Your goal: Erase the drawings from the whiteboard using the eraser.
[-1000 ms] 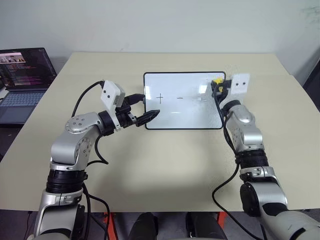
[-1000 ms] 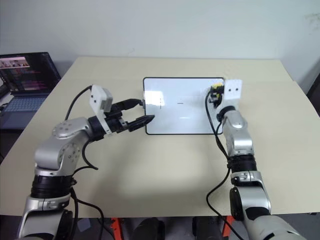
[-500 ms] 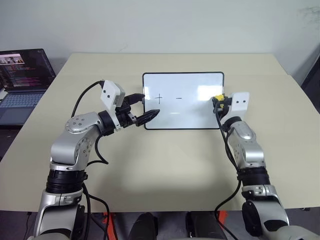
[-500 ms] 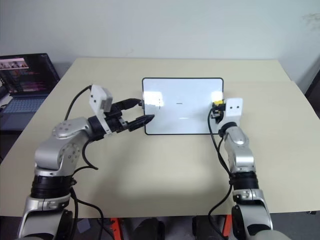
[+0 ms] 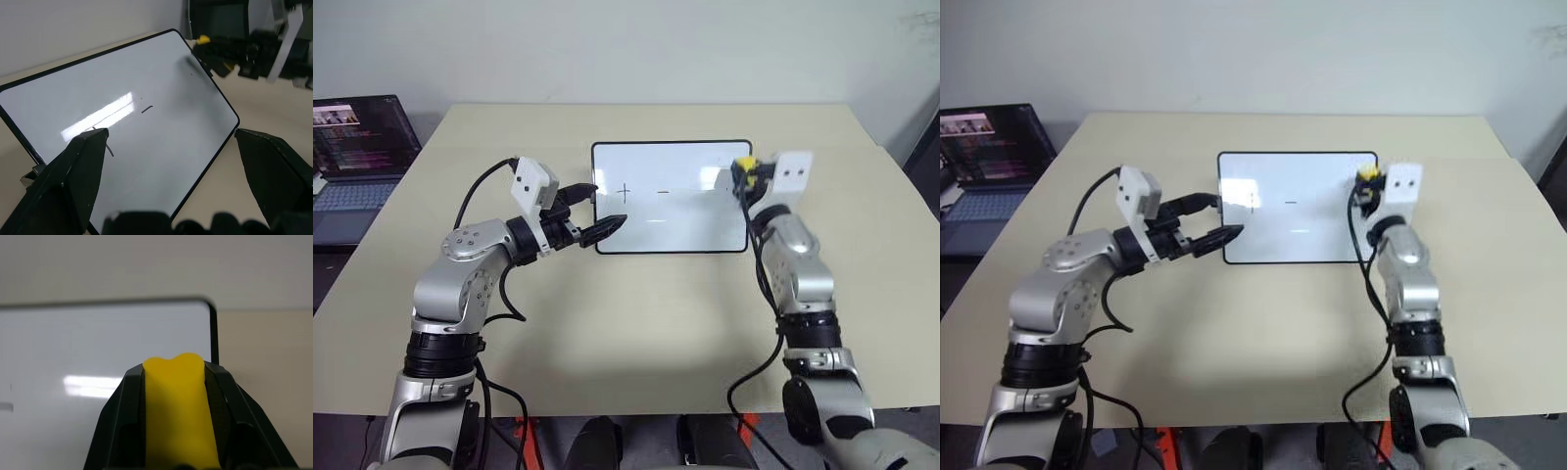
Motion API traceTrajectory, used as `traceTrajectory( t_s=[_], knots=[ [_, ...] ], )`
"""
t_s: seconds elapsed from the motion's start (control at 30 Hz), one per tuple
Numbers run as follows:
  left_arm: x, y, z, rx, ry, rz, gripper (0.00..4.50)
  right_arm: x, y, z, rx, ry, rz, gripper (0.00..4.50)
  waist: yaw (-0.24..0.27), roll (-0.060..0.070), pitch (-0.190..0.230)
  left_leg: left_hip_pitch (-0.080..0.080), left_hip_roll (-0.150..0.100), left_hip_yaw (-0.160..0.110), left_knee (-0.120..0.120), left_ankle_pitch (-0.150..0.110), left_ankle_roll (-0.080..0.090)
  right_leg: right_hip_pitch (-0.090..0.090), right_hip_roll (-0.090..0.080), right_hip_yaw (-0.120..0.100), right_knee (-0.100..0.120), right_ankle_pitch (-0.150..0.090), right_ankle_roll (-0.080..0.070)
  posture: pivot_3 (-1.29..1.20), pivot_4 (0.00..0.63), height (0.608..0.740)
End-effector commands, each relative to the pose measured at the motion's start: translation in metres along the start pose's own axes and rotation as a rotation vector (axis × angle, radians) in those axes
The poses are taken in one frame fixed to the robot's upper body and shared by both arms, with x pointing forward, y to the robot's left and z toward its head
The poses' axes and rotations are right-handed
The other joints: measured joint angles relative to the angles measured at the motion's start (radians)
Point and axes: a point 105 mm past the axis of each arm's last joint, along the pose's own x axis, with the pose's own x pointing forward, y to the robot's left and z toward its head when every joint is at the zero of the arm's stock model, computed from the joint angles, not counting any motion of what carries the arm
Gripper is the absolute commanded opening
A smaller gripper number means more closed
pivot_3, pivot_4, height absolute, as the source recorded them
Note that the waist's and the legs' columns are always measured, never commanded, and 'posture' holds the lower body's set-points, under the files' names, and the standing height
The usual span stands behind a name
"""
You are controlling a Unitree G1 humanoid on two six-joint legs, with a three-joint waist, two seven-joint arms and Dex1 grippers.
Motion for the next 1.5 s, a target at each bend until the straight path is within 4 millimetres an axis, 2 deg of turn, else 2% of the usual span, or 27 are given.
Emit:
traceTrajectory(
  t_s=[0.03,0.2,0.4,0.7,0.9,1.03,1.17,1.5],
  knots=[
    [0.001,-0.001,0.014,0.038,-0.04,-0.009,4.5,0.006,0.001,0.011,0.019,-0.055,0.0,1.29,0.0,0.0,0.0,0.0,0.0,0.0,0.0,0.0,0.0,0.0,0.0,0.0,0.0,0.0,0.0,0.0,0.15,0.74],
    [0.0,-0.001,0.013,0.039,-0.04,-0.006,4.5,0.009,0.008,-0.004,0.009,-0.023,0.031,1.29,0.0,0.0,0.0,0.0,0.0,0.0,0.0,0.0,0.0,0.0,0.0,0.001,0.0,0.0,0.0,0.0,0.15,0.74],
    [-0.003,-0.002,0.012,0.04,-0.034,0.002,4.5,-0.002,0.009,-0.037,-0.014,0.068,0.054,1.29,0.0,0.0,0.0,0.0,0.0,0.0,0.0,0.0,0.0,0.0,0.0,0.001,0.0,0.0,0.0,0.0,0.15,0.74],
    [-0.003,-0.002,0.014,0.04,-0.035,0.005,4.5,-0.018,0.009,-0.057,-0.025,0.138,0.055,1.29,-0.001,0.0,0.0,0.001,0.0,0.0,0.001,0.0,0.0,0.0,0.0,0.001,0.001,0.0,0.0,0.0,0.15,0.74],
    [-0.004,-0.002,0.012,0.033,-0.032,0.006,4.5,-0.043,0.008,-0.063,-0.018,0.187,0.044,1.29,0.001,0.0,0.0,0.0,0.0,0.0,0.001,0.0,0.0,0.0,0.0,0.001,0.001,0.0,0.0,0.0,0.15,0.74],
    [-0.003,-0.003,0.011,0.025,-0.031,0.005,4.5,-0.059,0.008,-0.06,-0.015,0.202,0.038,1.29,0.001,0.0,0.0,0.0,0.0,0.0,0.001,0.0,0.0,0.001,0.0,0.001,0.001,0.0,0.0,0.0,0.15,0.74],
    [0.0,-0.005,0.008,0.016,-0.029,-0.008,4.5,-0.064,0.007,-0.052,-0.033,0.192,0.041,1.29,0.0,0.0,0.0,0.0,0.0,0.0,0.001,0.0,0.0,0.0,0.0,0.001,0.001,0.0,0.0,0.0,0.15,0.74],
    [0.008,-0.004,0.01,0.019,-0.045,-0.022,4.5,-0.049,0.007,-0.01,-0.051,0.091,0.047,1.29,0.0,0.0,0.0,0.0,0.0,0.0,0.0,0.0,0.0,0.0,0.0,0.0,0.001,0.0,0.0,0.0,0.15,0.74]
  ],
)
